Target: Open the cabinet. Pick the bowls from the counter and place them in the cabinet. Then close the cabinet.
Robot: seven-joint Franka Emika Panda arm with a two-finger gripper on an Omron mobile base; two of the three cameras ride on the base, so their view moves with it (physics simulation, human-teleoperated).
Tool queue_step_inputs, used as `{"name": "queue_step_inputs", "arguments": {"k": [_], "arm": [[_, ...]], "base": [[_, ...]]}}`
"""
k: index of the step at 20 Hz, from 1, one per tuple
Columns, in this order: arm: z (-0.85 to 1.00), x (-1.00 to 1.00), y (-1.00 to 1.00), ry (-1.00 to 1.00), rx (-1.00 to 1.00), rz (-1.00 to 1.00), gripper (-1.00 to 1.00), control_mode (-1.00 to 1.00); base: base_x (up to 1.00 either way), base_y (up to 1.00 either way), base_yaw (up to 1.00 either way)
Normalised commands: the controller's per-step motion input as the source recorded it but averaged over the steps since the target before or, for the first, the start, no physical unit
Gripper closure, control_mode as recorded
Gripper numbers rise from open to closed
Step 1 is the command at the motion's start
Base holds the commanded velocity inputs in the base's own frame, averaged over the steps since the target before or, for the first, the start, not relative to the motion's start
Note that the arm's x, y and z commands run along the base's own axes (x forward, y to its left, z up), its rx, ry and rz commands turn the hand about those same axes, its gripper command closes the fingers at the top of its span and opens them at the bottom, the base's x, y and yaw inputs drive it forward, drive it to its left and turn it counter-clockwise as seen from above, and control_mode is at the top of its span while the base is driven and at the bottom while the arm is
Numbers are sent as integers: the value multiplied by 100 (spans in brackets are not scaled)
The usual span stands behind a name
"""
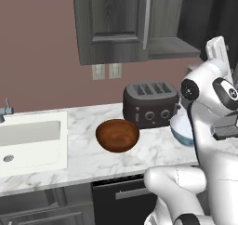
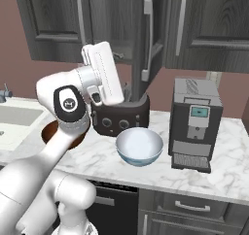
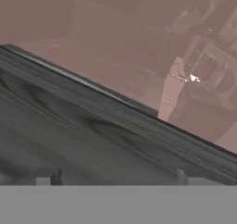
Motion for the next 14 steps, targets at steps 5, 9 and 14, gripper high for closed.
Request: {"name": "queue_step_inputs", "arguments": {"k": [5, 9, 14], "arm": [[-2, 21, -39, -15, 4, -8, -100, -100], [-10, 24, -55, -12, 10, -8, -100, -100], [-41, 40, -60, -1, 14, -6, -100, -100]], "base": [[0, 0, 0], [0, 0, 0], [0, 0, 0]]}}
